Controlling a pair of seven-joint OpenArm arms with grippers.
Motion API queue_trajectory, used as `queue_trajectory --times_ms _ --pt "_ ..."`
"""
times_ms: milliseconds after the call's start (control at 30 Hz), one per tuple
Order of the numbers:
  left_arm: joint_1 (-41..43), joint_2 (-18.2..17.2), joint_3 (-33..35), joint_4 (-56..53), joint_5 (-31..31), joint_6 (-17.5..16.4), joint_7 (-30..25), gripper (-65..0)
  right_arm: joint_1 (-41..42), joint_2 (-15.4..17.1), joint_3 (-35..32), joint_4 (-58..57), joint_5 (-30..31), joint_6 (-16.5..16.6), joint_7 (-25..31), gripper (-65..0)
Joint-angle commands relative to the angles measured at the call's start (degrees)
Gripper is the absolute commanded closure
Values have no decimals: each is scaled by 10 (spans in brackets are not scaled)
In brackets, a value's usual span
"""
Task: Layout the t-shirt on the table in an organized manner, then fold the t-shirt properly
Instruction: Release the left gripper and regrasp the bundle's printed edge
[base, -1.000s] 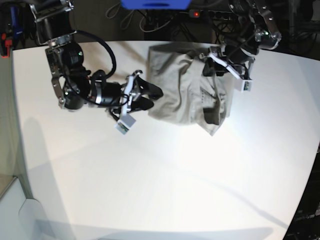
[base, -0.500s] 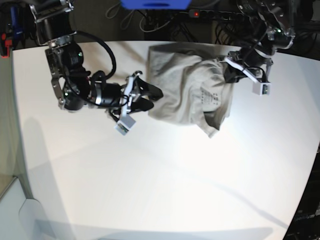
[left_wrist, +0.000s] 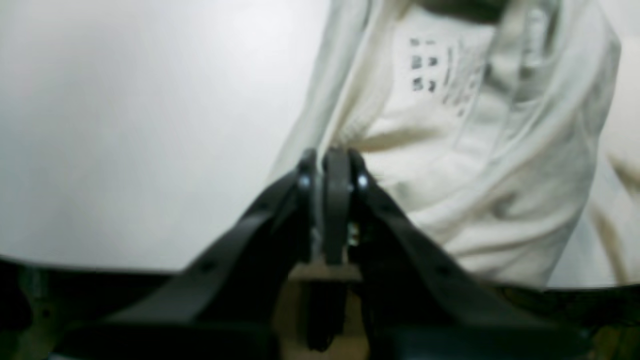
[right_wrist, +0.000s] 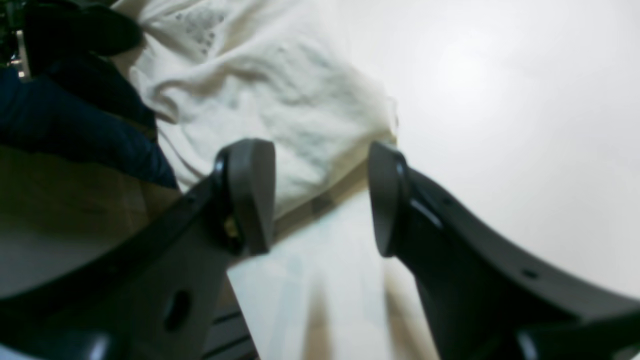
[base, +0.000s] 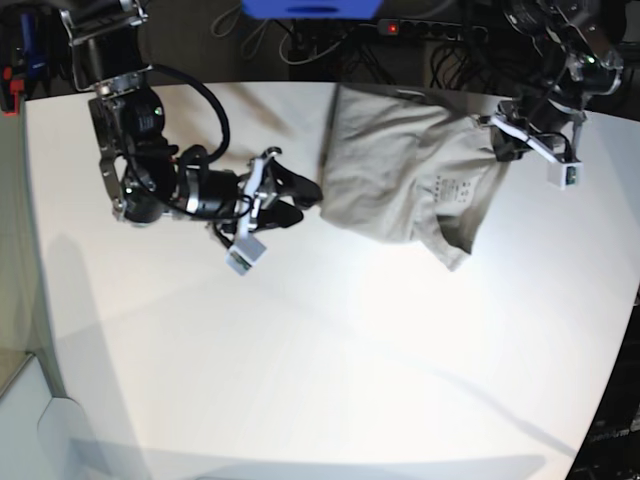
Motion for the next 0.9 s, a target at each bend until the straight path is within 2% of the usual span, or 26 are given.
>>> queue_trajectory --times_ms 0,367,500,567,633,800,867 --pt "-4 -6 -2 2 -9 -1 -13 -4 9 0 1 9 15 8 12 -310" --pt "-4 -18 -5 -22 -8 1 -13 -5 6 4 2 9 15 8 12 -310" --pt "-10 -11 -36 -21 36 1 -13 -15 5 4 2 9 15 8 12 -310" --pt "-21 1 -51 -21 63 1 -13 -73 5 4 2 9 15 8 12 -310" --pt "-29 9 -70 -21 89 1 -13 -176 5 4 1 9 15 8 12 -310" --pt "-27 13 -79 -20 91 -4 -13 -521 5 5 0 9 15 8 12 -310" --pt "-26 13 -80 -20 82 -4 -13 -630 4 5 -1 9 15 8 12 -310"
